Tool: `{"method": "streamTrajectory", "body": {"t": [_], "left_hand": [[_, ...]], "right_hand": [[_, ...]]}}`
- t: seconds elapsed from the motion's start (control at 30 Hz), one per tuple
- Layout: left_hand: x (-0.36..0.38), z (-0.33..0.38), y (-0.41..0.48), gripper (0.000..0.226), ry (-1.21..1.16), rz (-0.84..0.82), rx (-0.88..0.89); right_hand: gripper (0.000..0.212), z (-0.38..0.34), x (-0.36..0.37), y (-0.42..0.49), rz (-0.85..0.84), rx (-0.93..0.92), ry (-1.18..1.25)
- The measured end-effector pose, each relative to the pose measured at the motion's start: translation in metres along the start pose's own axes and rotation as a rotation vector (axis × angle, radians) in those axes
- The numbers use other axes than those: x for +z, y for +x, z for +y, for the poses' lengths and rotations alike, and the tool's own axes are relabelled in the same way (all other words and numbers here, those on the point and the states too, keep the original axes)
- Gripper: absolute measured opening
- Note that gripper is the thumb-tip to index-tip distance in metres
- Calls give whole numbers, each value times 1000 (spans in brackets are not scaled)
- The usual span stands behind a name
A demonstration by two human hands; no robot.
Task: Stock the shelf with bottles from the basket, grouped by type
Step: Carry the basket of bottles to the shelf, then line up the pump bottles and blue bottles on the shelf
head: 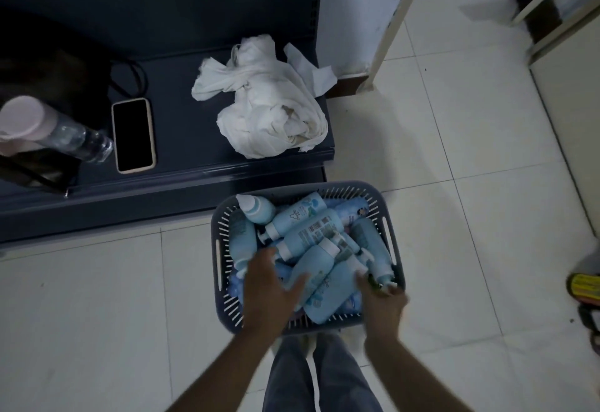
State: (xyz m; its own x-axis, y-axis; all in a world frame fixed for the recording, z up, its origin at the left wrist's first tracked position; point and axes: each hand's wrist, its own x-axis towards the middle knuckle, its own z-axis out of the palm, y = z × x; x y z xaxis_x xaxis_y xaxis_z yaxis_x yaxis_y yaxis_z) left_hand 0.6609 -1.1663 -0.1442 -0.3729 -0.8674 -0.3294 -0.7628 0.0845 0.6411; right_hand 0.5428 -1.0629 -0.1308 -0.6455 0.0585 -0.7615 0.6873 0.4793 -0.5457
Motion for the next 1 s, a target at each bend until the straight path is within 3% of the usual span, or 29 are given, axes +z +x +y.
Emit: {"method": "streamTrajectory", "body": {"t": [0.1,0.23,0.37,0.43,0.5,0.57,0.7,0.83,0.9,1.0], "left_hand": [[28,5,2,71,126,-282,-65],[44,-5,13,66,258,-438,-140],[58,-4,23,50,282,-498,-184],[62,0,30,41,280,-512,-234],[66,3,36,48,319,-541,-234],[64,6,38,53,372,-545,-217],[56,2,38,59,340,-555,-210],[44,-6,43,69,194,-563,-259],[36,-7,44,68,118,-552,-277],[20,-5,40,74,-86,-543,-291]], "right_hand": [[66,24,23,-9,-91,203,-23],[100,46,44,18,-90,303,-64],[57,36,47,21,-89,395,-50],[66,41,49,27,-52,406,-42],[87,44,54,25,4,386,-36],[89,49,58,23,34,363,-10],[74,52,62,21,30,355,94],[41,47,61,18,-97,263,139],[48,46,59,18,-169,211,122],[33,46,54,18,-288,98,88]]}}
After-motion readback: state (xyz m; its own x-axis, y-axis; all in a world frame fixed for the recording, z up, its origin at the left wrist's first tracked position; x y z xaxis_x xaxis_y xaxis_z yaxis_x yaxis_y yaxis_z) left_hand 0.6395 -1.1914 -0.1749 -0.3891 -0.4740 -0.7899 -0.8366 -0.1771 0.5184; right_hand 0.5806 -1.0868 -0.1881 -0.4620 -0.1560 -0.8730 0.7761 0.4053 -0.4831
